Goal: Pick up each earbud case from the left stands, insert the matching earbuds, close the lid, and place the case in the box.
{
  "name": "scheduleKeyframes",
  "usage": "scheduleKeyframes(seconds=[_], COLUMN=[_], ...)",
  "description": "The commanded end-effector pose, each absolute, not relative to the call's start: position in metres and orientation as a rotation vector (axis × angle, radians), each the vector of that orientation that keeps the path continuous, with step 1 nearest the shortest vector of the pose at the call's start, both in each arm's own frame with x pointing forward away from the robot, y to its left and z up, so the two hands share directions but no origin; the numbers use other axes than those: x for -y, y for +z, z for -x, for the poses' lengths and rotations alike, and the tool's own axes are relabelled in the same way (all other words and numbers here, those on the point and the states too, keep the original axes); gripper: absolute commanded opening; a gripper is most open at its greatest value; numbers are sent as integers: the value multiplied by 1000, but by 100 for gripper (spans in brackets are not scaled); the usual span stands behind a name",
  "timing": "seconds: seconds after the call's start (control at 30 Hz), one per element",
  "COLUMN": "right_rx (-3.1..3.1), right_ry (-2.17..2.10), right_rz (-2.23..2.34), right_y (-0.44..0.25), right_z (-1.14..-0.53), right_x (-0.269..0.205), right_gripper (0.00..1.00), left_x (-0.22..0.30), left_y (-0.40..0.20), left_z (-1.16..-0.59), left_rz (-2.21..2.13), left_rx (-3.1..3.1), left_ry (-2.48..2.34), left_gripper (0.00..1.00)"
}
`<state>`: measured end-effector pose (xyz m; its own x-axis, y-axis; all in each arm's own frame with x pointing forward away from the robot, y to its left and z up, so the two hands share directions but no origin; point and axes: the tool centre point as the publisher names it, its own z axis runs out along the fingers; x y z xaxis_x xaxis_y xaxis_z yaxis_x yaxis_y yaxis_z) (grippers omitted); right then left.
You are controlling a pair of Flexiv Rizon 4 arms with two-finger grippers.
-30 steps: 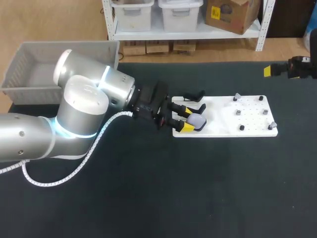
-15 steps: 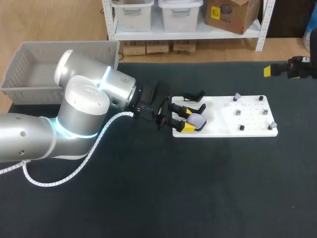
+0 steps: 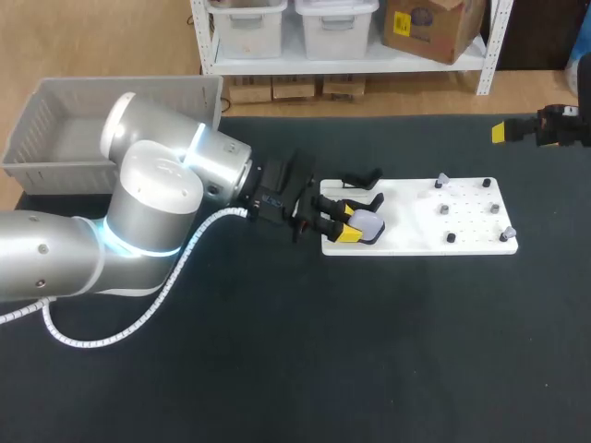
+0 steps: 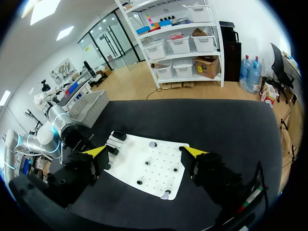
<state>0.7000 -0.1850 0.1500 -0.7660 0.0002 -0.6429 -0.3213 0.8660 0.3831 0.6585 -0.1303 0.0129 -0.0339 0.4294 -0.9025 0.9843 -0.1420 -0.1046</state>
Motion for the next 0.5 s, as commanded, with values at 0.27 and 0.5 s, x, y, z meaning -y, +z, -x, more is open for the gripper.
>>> scheduleKeyframes(seconds=[0.27,0.5], right_rx=[-2374,-2374], right_ry=[636,636], right_rz=[231,231], right_y=[150,150], right_z=[-700,-700], right_x=[185,185], right_gripper=[100,100], left_x=[122,127], left_y=[49,85], left_z=[-641,-635], left_rz=[-1571,-1513], left_rx=[-1415,-1259], left_ry=[-1132,-1173], left_gripper=[0,0])
